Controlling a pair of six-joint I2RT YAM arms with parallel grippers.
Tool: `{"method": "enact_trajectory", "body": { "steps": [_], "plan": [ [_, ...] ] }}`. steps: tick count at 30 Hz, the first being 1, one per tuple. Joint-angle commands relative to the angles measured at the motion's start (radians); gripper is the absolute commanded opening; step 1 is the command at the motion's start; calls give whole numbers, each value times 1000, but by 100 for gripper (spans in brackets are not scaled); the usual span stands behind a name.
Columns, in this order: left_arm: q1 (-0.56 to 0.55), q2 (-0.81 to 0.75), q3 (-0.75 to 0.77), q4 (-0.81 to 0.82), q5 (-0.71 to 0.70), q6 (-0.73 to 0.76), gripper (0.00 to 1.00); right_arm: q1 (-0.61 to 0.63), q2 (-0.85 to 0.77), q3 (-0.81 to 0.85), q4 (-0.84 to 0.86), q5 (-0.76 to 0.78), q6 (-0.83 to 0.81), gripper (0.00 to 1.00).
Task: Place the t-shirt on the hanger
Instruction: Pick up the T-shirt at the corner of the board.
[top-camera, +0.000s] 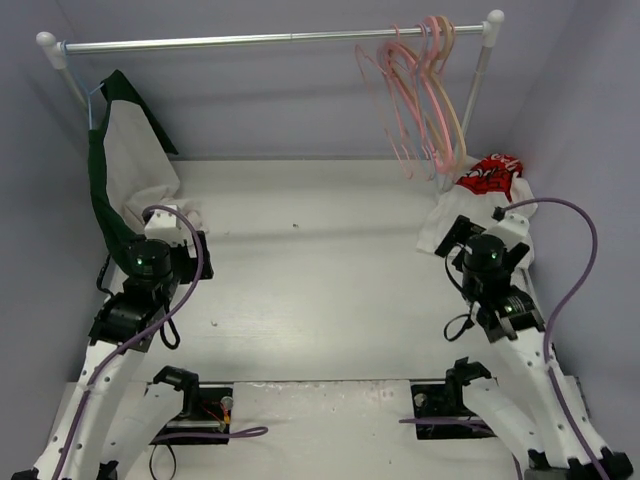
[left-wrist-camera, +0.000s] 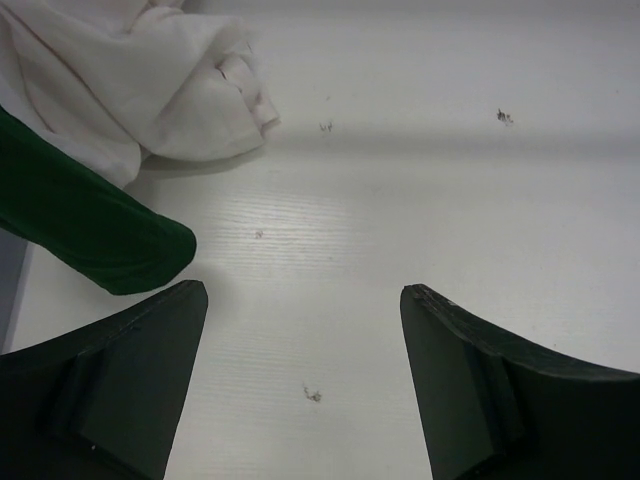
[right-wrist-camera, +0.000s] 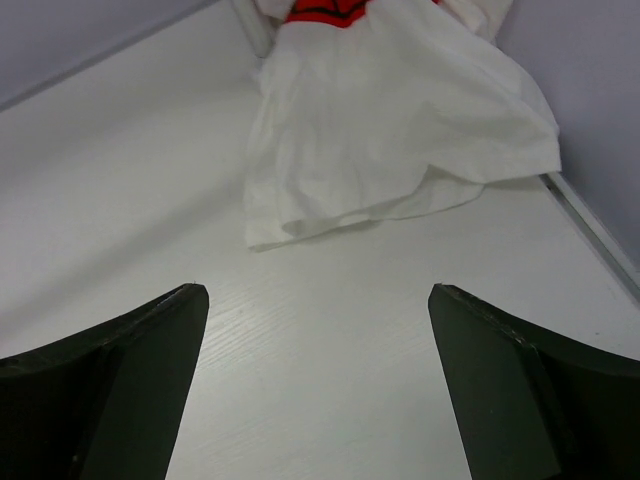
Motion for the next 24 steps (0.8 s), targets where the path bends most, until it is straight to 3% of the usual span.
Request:
{"method": "enact_trajectory", "body": {
  "steps": [1, 6, 10, 14, 18, 24],
  "plan": [
    [-9, 22, 74, -11, 54, -29, 79, -134, 112, -30, 187, -11, 23, 98],
    [-20, 27, 95, -85, 91, -34, 79, -338, 310, -57, 372, -168, 51, 98],
    [-39, 20, 94, -108, 110, -42, 79, -470, 519, 18, 440, -297, 92, 100],
    [-52, 16, 71, -101, 128, -52, 79, -490, 679, 129, 523, -309, -1, 100],
    [-61, 17, 45, -84, 134, -51, 79, -495, 897, 294, 456, -396, -35, 100],
    [-64, 20, 48, -91, 117, -34, 79, -495, 1115, 393, 367, -343, 20, 100]
  ]
}}
